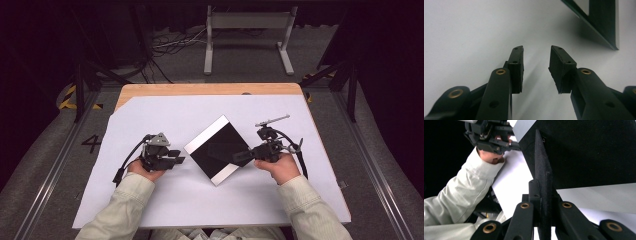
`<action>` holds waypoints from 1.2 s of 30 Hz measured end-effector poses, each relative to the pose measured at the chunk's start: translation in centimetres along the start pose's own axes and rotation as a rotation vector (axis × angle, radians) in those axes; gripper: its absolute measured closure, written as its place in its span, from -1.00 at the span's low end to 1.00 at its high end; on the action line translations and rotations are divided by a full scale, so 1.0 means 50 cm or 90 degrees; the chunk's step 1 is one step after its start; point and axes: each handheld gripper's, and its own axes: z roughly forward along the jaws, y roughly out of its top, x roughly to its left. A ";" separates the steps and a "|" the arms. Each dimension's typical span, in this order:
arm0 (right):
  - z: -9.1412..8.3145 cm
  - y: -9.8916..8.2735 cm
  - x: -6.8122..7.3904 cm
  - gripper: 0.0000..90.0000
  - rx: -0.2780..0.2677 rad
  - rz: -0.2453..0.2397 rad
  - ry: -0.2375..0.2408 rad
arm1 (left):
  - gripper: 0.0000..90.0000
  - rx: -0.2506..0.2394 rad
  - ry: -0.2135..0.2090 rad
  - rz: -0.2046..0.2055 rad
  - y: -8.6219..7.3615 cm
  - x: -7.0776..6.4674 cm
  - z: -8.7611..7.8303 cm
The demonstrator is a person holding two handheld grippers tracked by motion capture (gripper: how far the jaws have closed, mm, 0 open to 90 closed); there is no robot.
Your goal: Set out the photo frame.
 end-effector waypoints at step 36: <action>0.008 -0.033 -0.005 0.93 -0.199 -0.164 -0.117 | 0.43 0.002 -0.001 0.006 0.001 0.000 0.000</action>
